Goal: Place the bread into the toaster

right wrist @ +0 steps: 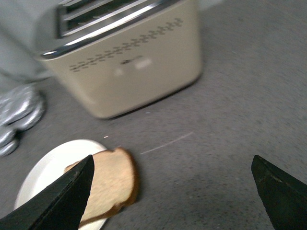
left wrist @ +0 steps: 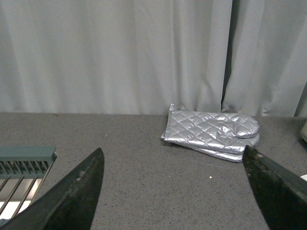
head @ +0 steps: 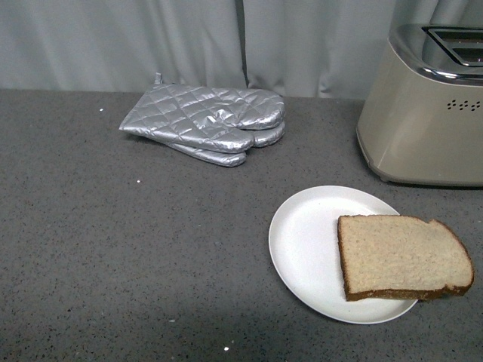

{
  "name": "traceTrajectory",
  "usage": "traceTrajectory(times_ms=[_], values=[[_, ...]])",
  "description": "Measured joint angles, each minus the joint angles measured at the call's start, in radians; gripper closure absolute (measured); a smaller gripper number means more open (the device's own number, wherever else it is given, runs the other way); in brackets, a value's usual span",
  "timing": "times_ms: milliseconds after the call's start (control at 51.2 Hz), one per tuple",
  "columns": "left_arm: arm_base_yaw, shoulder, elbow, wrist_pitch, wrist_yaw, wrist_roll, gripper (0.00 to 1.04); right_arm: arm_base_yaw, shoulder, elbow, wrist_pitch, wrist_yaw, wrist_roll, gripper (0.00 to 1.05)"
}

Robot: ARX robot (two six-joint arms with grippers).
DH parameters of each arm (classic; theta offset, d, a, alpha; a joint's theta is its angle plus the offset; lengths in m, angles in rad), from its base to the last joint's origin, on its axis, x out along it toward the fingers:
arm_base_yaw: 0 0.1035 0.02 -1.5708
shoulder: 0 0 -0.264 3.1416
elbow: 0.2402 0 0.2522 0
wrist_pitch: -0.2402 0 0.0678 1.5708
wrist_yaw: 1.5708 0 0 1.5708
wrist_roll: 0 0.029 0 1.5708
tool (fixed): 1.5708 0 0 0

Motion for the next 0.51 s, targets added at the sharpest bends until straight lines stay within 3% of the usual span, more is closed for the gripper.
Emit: traceTrajectory(times_ms=[78, 351, 507], values=[[0.0, 0.0, 0.0, 0.0, -0.001, 0.001, 0.05, -0.015, 0.259, -0.004, 0.189, 0.059, 0.086, 0.09], [0.0, 0.0, 0.0, 0.0, 0.0, 0.002, 0.07, 0.082, 0.713, -0.037, 0.508, 0.111, 0.309, 0.09], [0.0, 0.0, 0.0, 0.0, 0.0, 0.002, 0.07, 0.193, 0.959, -0.035, 0.734, 0.152, 0.412, 0.09]])
